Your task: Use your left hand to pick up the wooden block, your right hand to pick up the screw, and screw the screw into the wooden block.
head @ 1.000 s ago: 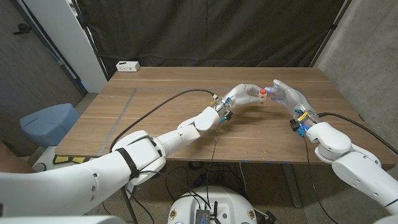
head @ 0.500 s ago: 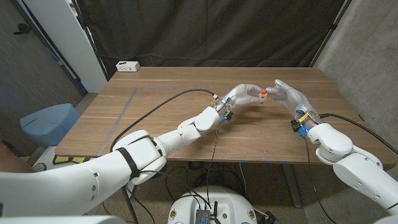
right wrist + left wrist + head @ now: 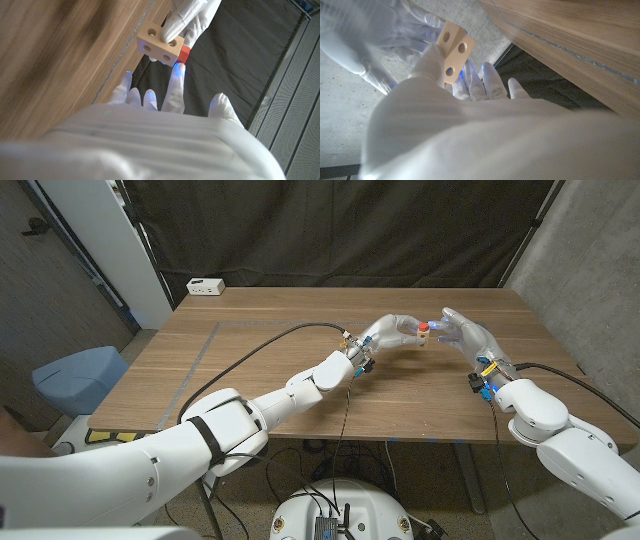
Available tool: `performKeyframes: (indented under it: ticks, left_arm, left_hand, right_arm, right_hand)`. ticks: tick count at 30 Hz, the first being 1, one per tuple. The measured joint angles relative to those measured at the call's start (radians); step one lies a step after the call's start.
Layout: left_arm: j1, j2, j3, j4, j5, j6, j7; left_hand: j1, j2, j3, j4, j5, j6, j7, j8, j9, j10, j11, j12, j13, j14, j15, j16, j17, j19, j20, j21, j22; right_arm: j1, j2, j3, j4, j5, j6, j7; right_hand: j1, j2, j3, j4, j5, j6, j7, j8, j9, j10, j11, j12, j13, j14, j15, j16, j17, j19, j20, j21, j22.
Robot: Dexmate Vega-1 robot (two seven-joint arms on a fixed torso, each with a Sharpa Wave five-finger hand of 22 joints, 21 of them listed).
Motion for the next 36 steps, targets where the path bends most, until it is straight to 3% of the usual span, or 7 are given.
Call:
performKeyframes:
  ticks: [36]
  left_arm:
    - [-0.004,-0.011,0.000,0.019,-0.008,0.004,-0.011]
  left_hand:
    - [0.000,0.000,0.000,0.000,0.000,0.000,0.000,-0.003,0.000,0.000,0.000,0.000,0.000,0.000,0.000,0.000,0.000,0.000,0.000,0.000,0.000]
  right_arm:
    - [-0.037,0.007,0.023,-0.021,0.000,-0.005,0.023]
  right_hand:
    - [0.005,0.005,0.004,-0.004,0.000,0.050,0.007,0.009,0.000,0.029,-0.007,0.004,0.000,0.018,-0.007,0.000,0.000,0.023,0.002,0.000,0.000]
